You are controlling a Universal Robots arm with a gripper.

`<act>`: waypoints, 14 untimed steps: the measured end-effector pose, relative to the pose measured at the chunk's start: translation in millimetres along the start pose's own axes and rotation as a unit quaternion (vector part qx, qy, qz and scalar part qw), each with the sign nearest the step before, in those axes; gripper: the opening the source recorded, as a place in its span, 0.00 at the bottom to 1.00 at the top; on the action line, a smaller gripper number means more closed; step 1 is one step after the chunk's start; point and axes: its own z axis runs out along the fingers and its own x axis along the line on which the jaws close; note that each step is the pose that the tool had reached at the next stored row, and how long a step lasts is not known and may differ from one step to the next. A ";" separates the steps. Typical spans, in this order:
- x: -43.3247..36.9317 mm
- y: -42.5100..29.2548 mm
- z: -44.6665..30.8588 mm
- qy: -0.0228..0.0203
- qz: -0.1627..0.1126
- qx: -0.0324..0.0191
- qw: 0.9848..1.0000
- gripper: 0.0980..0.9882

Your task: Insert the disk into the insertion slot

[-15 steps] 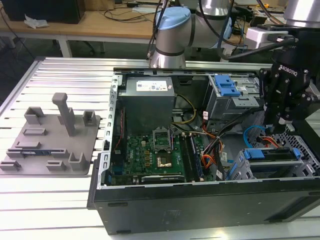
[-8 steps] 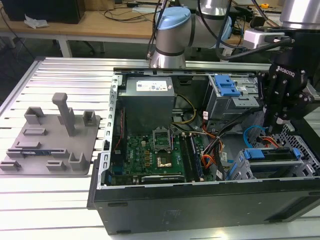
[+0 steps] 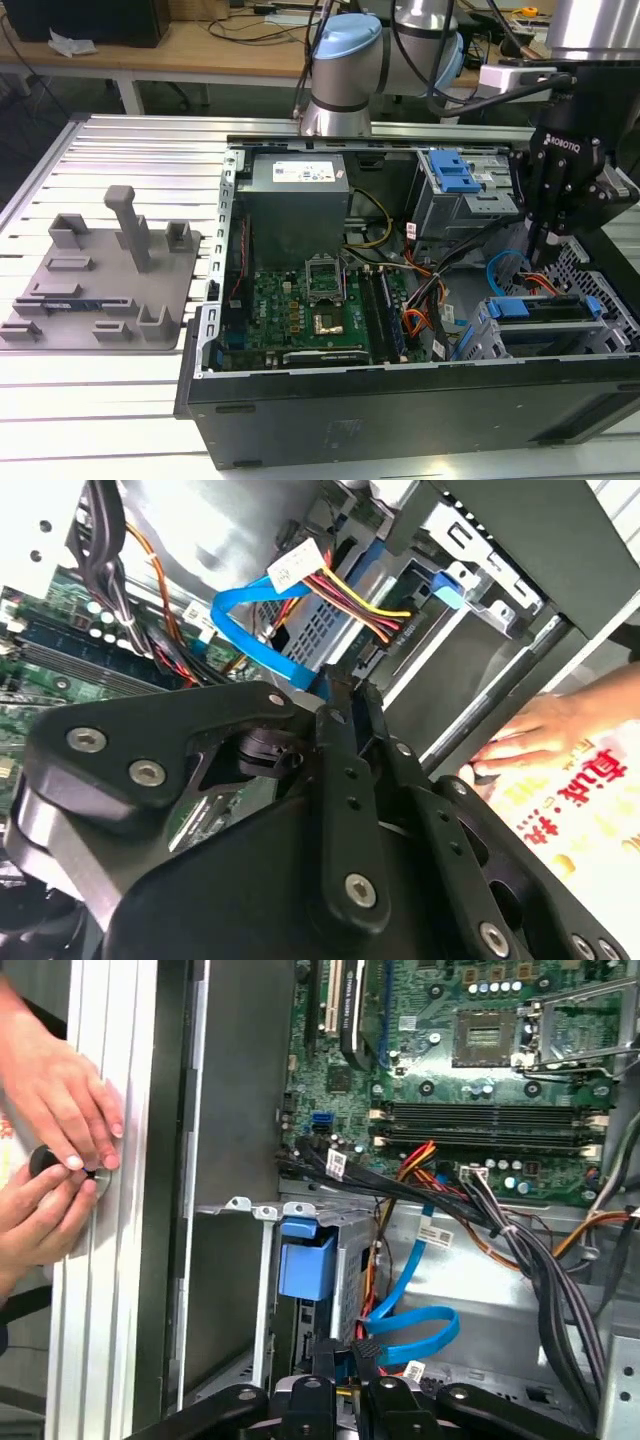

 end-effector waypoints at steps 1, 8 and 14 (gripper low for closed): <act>-0.7 0.0 0.9 0.003 -0.001 0.000 1.000 0.12; -4.0 0.9 8.4 0.008 -0.004 0.000 1.000 0.07; 3.2 0.4 10.9 -0.054 0.018 0.000 0.998 0.07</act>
